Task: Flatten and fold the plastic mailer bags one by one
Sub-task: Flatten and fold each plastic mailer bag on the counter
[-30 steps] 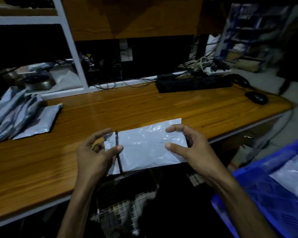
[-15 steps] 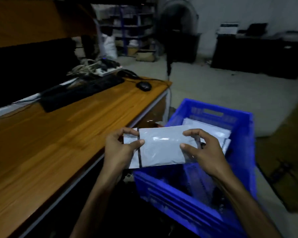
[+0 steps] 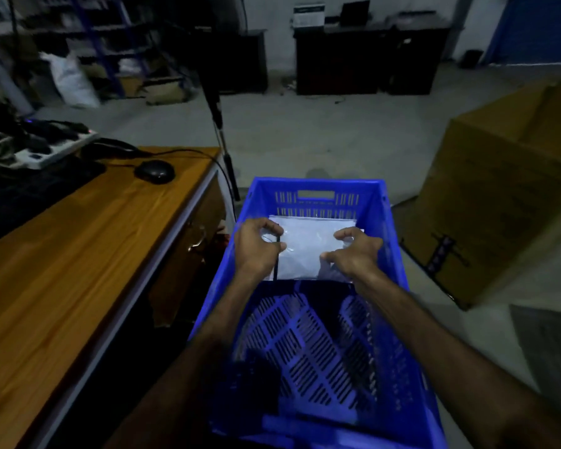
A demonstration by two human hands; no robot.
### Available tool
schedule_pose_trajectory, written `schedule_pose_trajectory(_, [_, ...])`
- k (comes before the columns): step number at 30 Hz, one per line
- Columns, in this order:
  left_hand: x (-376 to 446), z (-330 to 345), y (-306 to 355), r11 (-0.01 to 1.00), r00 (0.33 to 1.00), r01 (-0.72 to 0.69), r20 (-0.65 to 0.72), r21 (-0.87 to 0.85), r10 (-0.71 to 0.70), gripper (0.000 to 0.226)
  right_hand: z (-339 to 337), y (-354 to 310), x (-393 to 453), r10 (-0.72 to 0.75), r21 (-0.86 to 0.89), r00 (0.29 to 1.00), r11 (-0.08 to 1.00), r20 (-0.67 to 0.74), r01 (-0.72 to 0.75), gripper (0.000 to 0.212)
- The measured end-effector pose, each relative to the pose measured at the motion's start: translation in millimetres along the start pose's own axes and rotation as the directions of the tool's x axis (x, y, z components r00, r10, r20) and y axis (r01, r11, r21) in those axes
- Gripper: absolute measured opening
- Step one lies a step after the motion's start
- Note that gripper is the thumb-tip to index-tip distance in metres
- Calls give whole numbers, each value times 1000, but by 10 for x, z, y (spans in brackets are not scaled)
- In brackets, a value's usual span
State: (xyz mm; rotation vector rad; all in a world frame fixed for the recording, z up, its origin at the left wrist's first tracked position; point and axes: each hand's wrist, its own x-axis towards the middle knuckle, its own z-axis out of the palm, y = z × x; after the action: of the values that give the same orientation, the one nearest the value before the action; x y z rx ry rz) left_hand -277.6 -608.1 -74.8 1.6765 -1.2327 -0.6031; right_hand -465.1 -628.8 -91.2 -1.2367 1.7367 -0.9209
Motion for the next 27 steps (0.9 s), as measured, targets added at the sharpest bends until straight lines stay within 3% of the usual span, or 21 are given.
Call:
schedule_pose_trajectory(5, [178,338,-291,999,999,34,28,25,-34,28,185,144,165,56,-114,998,992,-36,-59,50])
schedule_pose_trajectory(10, [292,539,-572,995,998,41,39,89,-45,26,461,238,114,202,-293,979,937,1,-193,61])
schedule_pose_trajectory(15, [416,638,-638,988,1000,8,17,157,-11,22,754,393,-169,-29,-584,997,809,70,65,79])
schedule_pose_trajectory(18, [418,623,-630,960,998,-61,51,274,49,21,838,514,-229,-94,-704,992,699,84,126,95])
schedule_pose_trajectory(20, [367,616,-635,877,980,-178,161,446,116,27,874,573,-248,-105,-744,989,652,100,145,98])
schedule_pose_trajectory(23, [181,571,-578,557,917,-399,337,728,216,38,915,667,-264,-130,-778,988,612,78,142,93])
schedule_pose_trajectory(25, [13,537,-491,385,871,-492,433,781,234,35,932,718,-271,-163,-796,985,590,49,137,87])
schedule_pose_trajectory(27, [-115,550,-471,338,831,-554,525,760,182,33,940,728,-278,-194,-804,981,578,28,137,81])
